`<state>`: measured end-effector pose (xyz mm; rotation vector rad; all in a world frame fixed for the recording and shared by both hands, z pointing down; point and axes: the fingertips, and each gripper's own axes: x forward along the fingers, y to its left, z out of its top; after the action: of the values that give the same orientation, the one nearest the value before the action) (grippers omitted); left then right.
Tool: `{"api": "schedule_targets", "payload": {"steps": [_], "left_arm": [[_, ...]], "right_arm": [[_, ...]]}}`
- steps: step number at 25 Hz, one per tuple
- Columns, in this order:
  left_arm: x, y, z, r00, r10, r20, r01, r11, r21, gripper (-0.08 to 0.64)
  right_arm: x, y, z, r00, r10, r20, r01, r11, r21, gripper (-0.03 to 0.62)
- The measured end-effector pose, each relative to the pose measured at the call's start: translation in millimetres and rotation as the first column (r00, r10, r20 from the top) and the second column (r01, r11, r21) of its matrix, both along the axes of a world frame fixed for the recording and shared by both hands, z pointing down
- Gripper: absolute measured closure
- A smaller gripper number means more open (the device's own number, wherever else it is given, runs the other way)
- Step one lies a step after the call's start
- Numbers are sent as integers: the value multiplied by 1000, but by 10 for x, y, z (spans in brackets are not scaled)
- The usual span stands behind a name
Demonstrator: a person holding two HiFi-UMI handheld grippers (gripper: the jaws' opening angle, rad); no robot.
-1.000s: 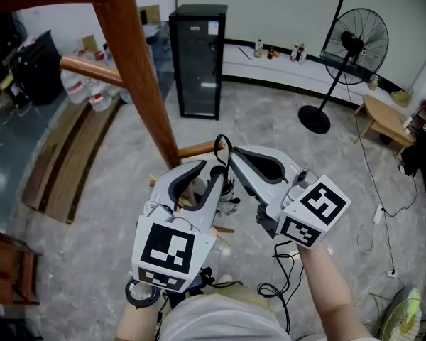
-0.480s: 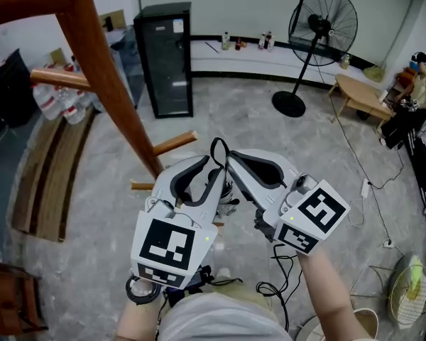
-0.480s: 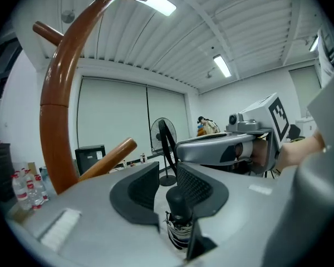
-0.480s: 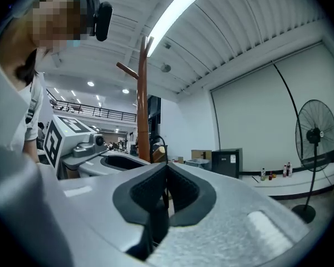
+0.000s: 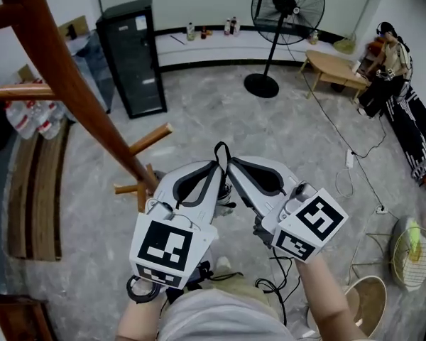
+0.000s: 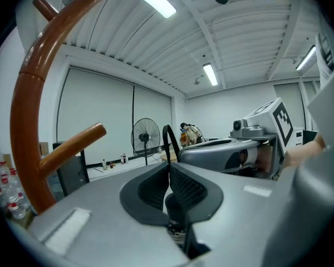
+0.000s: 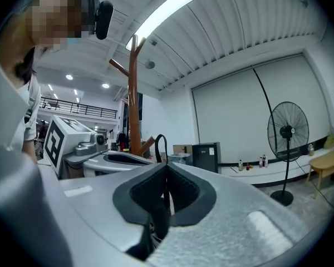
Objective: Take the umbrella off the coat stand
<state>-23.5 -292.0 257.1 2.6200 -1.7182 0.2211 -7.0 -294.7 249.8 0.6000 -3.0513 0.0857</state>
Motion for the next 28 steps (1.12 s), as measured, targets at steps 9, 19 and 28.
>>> {"api": "schedule_targets", "payload": {"steps": [9,19,28], "left_arm": [[310,140,262,990,140,6,-140,989,-55,543],[574,299,508,965,259,27,-256,962,-95,543],[687,490,644,954,299,28,-293,948,-122,543]], "right_arm": [[391,148,220,983,180,-30,-181,983,-28,589],[679,308,478,940,336,-56,-339,938,-72,589],[784,486,623,923,380,-66,-385,918,-100,589]]}}
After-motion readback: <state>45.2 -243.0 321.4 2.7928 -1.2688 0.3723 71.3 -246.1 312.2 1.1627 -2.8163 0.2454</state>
